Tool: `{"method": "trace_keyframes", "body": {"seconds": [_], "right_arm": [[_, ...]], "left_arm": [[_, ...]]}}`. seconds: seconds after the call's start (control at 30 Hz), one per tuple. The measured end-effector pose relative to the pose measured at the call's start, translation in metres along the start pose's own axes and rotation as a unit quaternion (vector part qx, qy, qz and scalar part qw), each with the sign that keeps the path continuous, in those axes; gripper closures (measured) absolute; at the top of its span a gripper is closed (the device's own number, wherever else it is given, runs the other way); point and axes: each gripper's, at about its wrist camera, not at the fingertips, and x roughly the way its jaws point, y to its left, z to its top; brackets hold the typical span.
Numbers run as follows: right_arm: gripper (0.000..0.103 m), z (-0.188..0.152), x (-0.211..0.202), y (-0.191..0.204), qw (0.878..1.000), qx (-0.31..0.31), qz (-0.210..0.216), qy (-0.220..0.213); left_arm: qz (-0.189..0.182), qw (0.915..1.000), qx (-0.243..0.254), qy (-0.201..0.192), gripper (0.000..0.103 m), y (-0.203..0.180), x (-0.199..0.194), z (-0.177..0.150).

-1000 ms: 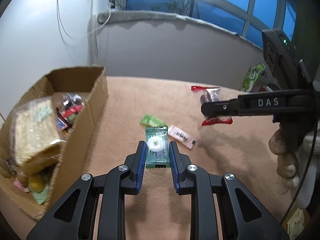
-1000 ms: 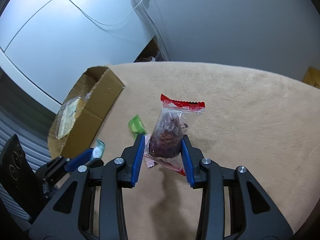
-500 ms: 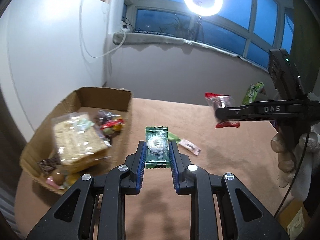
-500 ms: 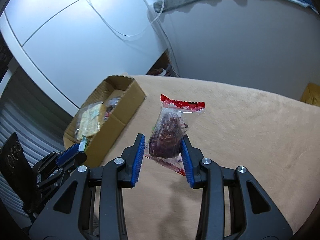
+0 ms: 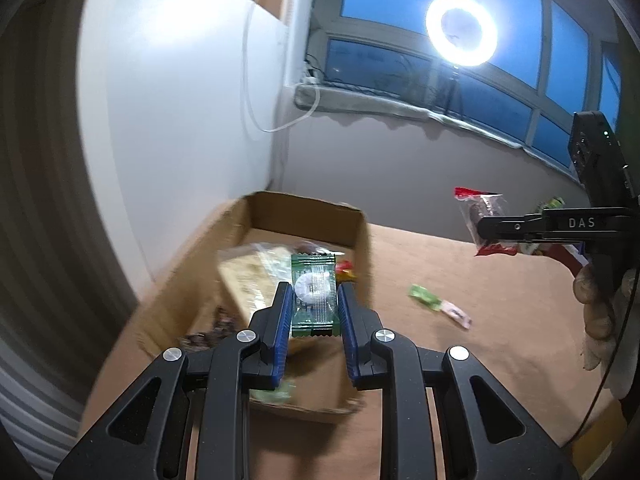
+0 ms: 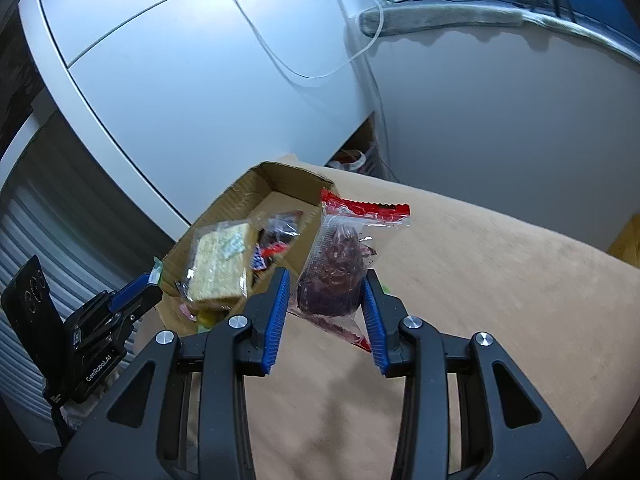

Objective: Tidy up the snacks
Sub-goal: 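Carry both held snacks over the cardboard box, then open both tools to drop the snacks into the box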

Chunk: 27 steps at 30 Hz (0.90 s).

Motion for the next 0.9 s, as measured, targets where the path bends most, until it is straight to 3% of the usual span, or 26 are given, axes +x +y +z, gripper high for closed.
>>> {"method": "trace_keyframes", "body": {"seconds": [0.53,0.9], "right_arm": [[0.065,0.032,0.043,0.036,0.999,-0.023,0.023,0.007],[0.065,0.045,0.079,0.06,0.998,-0.04,0.044,0.03]], "left_arm": [[0.047,0.9986,-0.023,-0.001,0.082,0.051,0.015,0.008],[0.059,0.998,-0.022,0.007,0.082,0.055,0.028,0.008]]}}
